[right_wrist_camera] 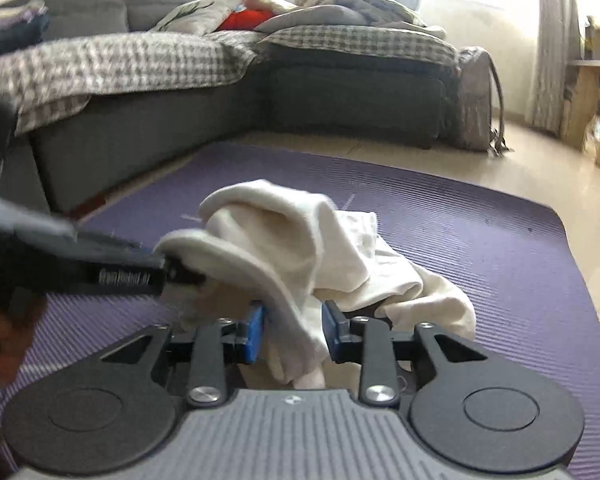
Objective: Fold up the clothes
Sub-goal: 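Grasp the sweatshirt with the right gripper while the left gripper grasps another edge, then lift the sweatshirt high with both grippers and shake it open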
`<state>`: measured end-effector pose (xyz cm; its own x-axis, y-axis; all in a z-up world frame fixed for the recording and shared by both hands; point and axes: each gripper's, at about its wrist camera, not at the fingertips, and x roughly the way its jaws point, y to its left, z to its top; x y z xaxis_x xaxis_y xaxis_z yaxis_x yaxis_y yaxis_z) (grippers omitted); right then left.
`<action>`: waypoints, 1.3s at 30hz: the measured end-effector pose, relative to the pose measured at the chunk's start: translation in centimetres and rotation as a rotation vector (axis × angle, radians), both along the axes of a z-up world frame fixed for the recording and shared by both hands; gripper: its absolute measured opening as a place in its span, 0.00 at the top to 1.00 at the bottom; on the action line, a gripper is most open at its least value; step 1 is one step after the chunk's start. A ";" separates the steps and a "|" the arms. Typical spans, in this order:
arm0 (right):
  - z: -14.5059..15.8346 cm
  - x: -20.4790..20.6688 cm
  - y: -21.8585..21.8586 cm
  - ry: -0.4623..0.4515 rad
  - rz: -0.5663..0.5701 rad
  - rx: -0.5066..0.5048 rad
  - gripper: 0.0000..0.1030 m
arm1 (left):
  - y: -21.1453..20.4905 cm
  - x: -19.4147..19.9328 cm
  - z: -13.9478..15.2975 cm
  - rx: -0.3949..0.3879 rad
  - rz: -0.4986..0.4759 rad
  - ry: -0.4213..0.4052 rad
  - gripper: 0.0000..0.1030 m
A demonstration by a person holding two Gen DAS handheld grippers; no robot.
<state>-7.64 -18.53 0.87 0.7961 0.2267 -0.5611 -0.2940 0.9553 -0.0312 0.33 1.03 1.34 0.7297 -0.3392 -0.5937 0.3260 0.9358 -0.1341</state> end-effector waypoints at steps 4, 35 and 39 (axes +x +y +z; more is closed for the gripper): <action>-1.1 0.0 1.3 -0.010 0.004 -0.076 0.61 | -0.2 -0.4 0.4 -0.002 -0.008 -0.024 0.92; 28.0 -9.2 -0.3 -0.565 -0.094 -0.122 0.92 | 1.9 -8.2 27.4 0.040 0.036 -0.436 0.91; 31.5 -12.4 0.2 -0.612 -0.087 -0.153 0.92 | 2.2 -10.8 30.3 0.045 0.025 -0.464 0.91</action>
<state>-20.09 -18.30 32.41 0.9948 0.1003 -0.0202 -0.1016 0.9461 -0.3074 -10.43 3.24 31.63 0.9291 -0.3000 -0.2162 0.3196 0.9456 0.0614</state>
